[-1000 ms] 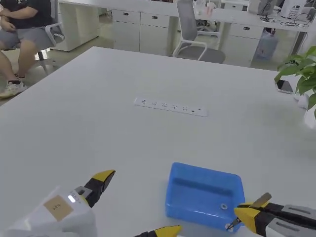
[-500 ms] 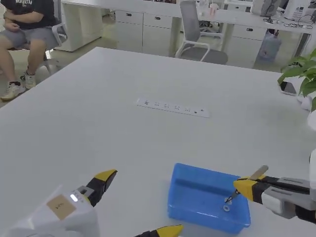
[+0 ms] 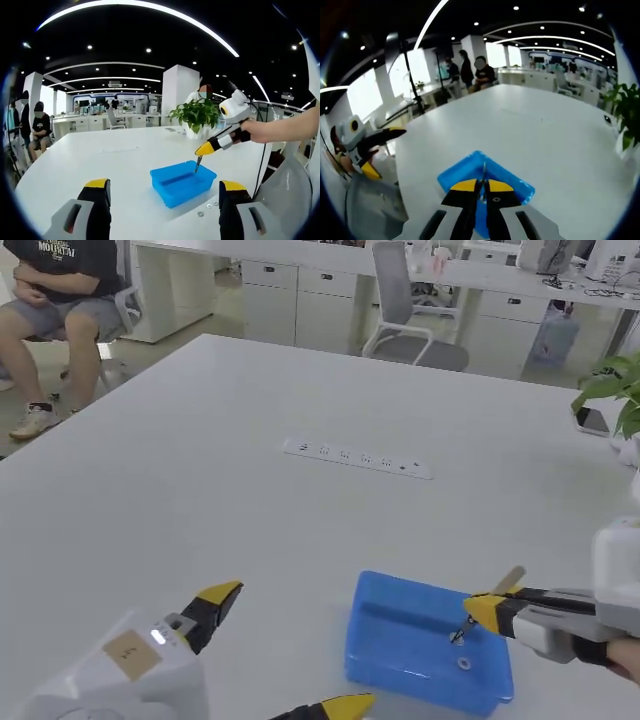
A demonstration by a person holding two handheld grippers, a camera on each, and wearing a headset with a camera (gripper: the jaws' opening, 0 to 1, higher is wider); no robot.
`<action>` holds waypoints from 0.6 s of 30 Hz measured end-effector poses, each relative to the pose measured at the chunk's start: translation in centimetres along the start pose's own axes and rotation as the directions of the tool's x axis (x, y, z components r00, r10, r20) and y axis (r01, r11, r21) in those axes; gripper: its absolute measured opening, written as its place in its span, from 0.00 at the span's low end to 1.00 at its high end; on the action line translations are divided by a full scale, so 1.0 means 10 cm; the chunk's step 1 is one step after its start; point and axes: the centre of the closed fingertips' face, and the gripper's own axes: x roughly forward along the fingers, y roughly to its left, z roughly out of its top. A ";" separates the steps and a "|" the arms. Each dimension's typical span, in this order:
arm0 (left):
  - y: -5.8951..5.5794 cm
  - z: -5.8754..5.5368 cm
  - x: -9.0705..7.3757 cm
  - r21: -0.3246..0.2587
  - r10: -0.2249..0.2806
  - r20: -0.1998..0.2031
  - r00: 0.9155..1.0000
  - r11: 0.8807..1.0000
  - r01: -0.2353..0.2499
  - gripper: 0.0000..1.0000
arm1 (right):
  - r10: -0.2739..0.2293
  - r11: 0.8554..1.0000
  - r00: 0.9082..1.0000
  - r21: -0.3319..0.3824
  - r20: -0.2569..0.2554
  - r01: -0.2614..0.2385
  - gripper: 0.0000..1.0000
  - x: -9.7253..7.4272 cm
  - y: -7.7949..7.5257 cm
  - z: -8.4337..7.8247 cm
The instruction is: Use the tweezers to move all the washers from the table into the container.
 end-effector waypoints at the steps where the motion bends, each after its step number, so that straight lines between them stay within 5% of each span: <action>1: 0.00 0.00 0.00 -0.001 0.000 0.001 1.000 1.000 0.000 0.91 | 0.001 1.000 1.000 0.001 -0.002 -0.001 0.03 0.01 -0.02 -0.01; 18: 0.00 -0.01 0.01 0.006 0.001 -0.007 1.000 1.000 -0.001 0.90 | 0.003 0.999 0.998 0.042 -0.057 0.000 0.03 0.27 -0.20 -0.21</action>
